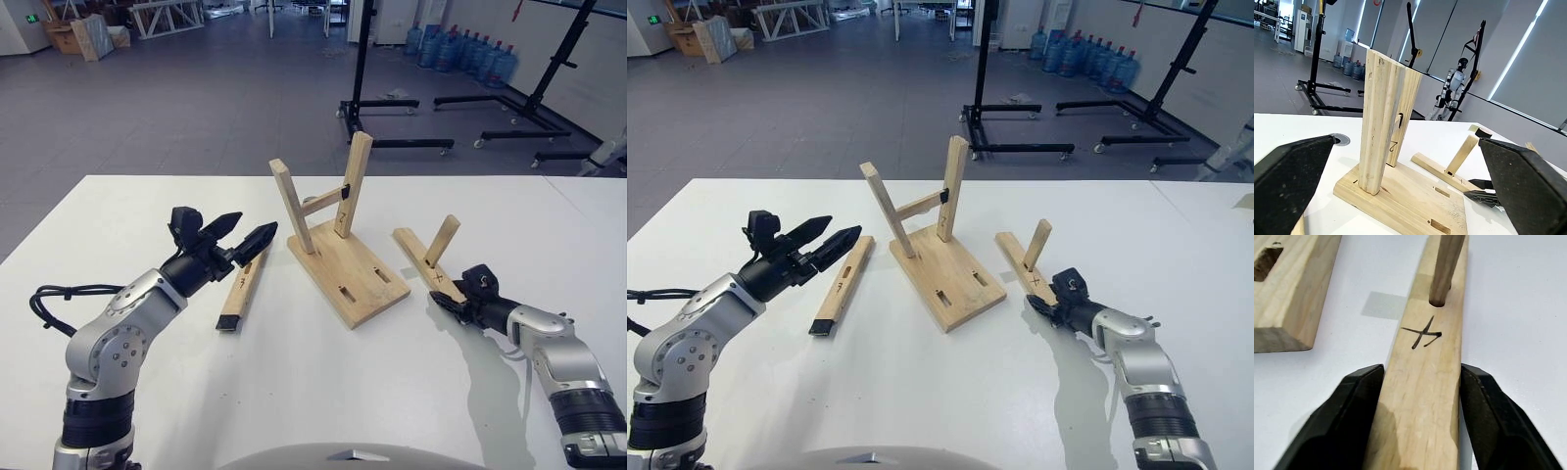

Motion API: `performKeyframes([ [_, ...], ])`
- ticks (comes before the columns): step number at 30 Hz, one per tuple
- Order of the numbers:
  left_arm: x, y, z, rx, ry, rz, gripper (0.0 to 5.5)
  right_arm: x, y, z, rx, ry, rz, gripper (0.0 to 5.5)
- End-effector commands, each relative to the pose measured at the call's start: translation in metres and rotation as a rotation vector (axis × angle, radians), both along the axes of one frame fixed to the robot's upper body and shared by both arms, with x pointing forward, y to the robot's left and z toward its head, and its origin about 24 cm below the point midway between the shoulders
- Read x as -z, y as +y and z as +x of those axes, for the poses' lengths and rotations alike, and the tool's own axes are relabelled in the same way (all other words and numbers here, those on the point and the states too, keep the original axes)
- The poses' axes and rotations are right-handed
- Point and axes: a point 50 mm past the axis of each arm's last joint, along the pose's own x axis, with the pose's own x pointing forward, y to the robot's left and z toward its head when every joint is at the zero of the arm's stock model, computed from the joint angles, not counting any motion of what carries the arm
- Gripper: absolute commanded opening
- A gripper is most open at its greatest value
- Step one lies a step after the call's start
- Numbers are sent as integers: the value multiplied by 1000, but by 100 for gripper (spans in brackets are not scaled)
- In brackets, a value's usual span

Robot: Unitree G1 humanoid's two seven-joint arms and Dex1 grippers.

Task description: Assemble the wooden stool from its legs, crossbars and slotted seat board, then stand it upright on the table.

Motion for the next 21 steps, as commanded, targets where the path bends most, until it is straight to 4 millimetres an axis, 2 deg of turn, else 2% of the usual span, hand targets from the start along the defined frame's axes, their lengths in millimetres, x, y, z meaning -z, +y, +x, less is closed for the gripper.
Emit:
performKeyframes([
  [1, -5, 3, 4, -29, -17, -37, 540, 16, -1, -15, 0, 108, 36, 205],
  [4, -11, 8, 6, -32, -17, -95, 540, 11, -11, -15, 20, 77, 69, 205],
  [7, -18, 17, 5, 0, -11, -175, 540, -13, -29, -10, 65, -25, 139, 205],
  [10, -25, 27, -3, 126, -5, -232, 540, -63, -49, -6, 89, -186, 251, 205],
  [13, -38, 25, -16, 335, -23, -290, 540, -131, -49, -9, -71, -329, 411, 205],
  [14, -46, 20, -19, 418, -40, -335, 540, -152, -38, -13, -185, -350, 477, 205],
  [16, -62, 5, -22, 558, -69, -418, 540, -173, -2, -16, -431, -321, 579, 205],
  [19, -74, -22, -14, 706, -68, -524, 540, -174, 58, -17, -703, -244, 760, 205],
  [21, -77, -29, -7, 730, -51, -600, 540, -173, 79, -14, -755, -223, 852, 205],
])
